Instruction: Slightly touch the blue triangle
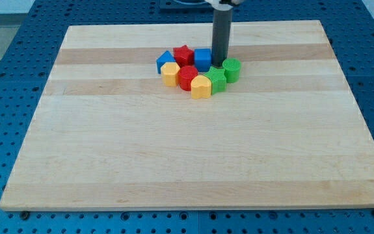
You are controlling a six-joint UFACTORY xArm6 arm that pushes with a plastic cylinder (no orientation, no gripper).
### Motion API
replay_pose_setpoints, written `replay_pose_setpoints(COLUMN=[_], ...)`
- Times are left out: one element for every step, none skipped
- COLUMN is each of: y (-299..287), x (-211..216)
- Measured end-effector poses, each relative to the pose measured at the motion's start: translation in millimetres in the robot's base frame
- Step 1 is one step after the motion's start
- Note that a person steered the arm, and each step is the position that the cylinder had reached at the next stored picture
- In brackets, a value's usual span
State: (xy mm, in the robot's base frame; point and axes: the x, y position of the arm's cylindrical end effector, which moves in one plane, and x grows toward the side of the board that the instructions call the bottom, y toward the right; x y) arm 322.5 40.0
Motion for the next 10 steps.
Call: replay_pose_setpoints(y=[-21, -34, -36, -17, -9, -33, -99, -158, -184, -162], x=[0, 0, -15, -27, -73, -96, -81, -71, -54, 11])
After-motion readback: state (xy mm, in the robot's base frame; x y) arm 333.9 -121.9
